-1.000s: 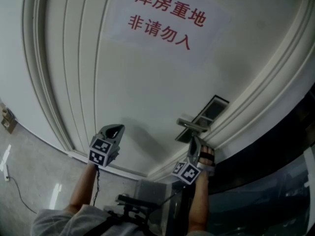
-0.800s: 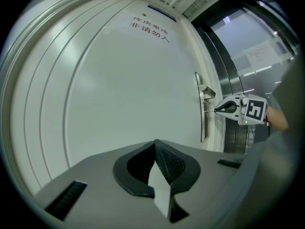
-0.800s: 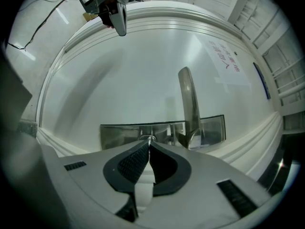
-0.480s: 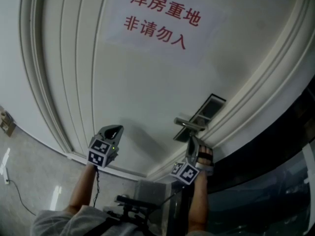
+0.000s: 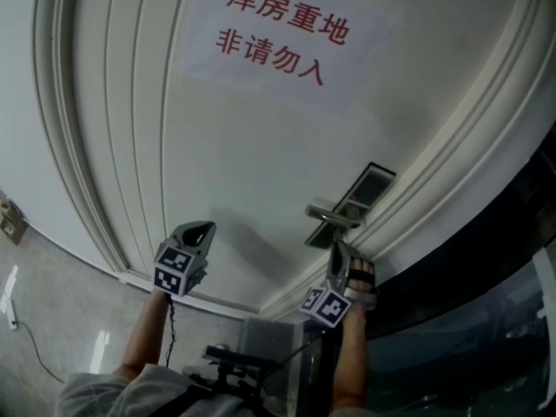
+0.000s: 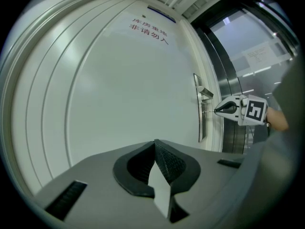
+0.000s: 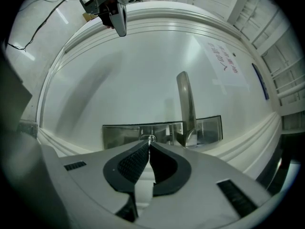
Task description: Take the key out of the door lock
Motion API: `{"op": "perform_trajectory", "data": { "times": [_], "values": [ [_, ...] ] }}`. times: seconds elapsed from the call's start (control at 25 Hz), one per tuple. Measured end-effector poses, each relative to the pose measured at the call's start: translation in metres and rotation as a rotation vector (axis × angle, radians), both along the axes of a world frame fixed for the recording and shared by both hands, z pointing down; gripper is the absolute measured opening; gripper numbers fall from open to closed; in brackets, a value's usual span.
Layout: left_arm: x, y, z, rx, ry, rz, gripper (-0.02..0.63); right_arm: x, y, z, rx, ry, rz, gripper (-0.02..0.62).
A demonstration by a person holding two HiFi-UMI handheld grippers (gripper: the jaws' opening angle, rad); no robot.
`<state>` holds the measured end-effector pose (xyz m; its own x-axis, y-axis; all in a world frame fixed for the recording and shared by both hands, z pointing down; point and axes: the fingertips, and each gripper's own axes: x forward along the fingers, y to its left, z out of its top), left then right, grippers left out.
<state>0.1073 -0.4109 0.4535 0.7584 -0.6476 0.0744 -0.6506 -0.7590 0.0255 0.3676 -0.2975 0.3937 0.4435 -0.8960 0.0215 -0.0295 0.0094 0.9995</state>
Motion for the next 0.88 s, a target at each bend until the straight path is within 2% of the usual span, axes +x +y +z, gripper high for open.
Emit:
{"op": "perform_trajectory", "data": {
  "times": [0.32,0.88],
  "values": [
    [-0.004,0.007,0.002,-0.003,-0.007,0.005,0.005,-0.002,0.005,0.003,-0.001,-0.012,0.005,0.02],
    [-0.02,0.018,0.006,-0.004,-0.01,0.019,0.005,-0.019,0.022,-0.001,0.072,-0.06,0.005,0.02]
  ]
}}
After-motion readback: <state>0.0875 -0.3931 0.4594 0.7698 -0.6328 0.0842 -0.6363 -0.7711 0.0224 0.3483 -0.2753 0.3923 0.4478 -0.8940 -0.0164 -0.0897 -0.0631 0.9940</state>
